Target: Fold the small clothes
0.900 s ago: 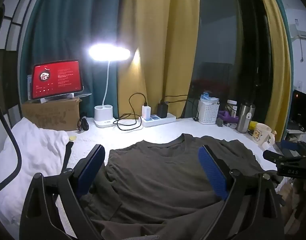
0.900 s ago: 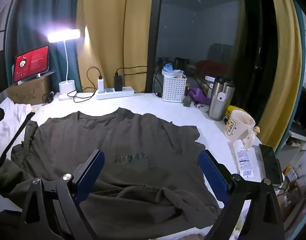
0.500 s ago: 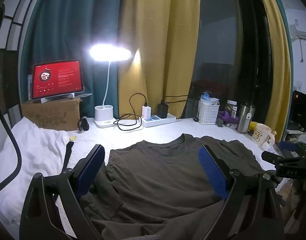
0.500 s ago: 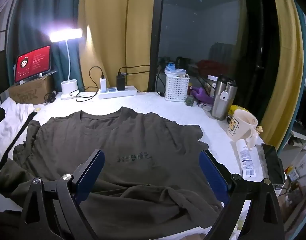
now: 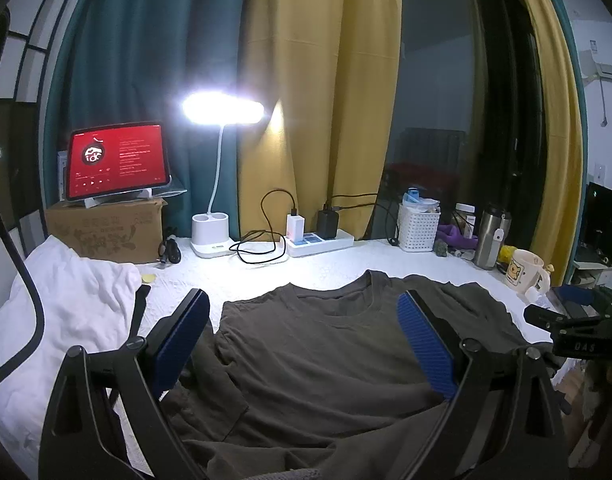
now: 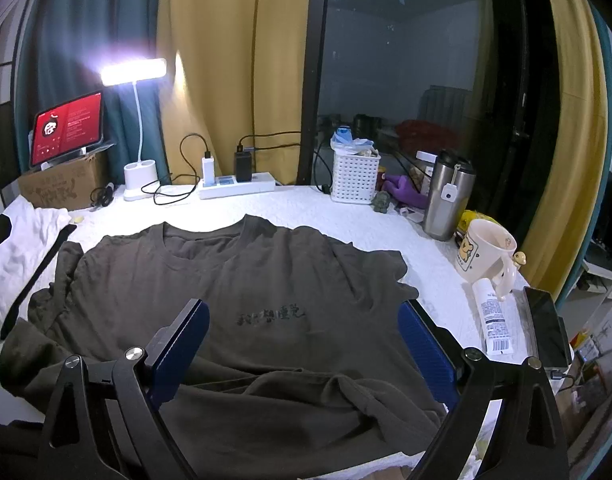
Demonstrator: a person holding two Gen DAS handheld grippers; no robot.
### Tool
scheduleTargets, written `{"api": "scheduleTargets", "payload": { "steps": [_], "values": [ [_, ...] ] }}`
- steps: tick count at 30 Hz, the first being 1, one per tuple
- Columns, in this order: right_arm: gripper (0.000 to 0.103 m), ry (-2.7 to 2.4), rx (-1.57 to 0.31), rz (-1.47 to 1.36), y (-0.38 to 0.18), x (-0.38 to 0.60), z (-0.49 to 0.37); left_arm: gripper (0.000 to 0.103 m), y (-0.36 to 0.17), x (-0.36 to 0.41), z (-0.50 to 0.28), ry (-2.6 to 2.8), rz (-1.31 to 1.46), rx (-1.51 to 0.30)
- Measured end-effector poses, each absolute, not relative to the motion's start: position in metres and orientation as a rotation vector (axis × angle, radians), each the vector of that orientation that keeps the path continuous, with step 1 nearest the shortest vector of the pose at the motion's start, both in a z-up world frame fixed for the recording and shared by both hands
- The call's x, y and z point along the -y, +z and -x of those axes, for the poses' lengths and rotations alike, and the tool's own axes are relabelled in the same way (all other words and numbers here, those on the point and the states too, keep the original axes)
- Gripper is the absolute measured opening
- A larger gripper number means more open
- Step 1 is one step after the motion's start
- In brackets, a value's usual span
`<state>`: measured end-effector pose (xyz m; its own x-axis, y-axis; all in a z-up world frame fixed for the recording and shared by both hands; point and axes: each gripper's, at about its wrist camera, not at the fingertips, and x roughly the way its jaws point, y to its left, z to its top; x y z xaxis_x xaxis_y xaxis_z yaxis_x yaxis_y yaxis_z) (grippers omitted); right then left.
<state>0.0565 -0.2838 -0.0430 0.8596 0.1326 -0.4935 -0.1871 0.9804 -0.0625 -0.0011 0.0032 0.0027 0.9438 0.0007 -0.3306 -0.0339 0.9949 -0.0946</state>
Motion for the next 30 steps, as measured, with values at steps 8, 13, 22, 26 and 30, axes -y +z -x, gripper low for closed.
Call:
{"api": "scheduleTargets", "payload": {
  "steps": [8,13,22,26,30],
  "values": [
    [0.096,0.169,-0.511,0.108,-0.0421,0.2844,-0.0562,0.094,0.0026,-0.0042,0.002,0.018,0.102,-0.334],
    [0.096,0.169,-0.51,0.107,-0.042,0.2847,-0.0559,0.094,0.0026,-0.004,0.0021,0.016,0.11,-0.334],
    [0.096,0.17,-0.512,0.107,-0.0419,0.2844,-0.0561,0.094,0.0048,0.0011,0.0045,0.013,0.108,-0.32],
    [0.096,0.171,-0.512,0.106,-0.0418,0.2846,-0.0562,0.094,0.0063,0.0013,0.0076,0.002,0.112,-0.308],
    [0.096,0.17,-0.511,0.106,-0.0416,0.284,-0.0562,0.094,0.0065,0.0002,0.0078,-0.015,0.114,-0.314]
  ]
}}
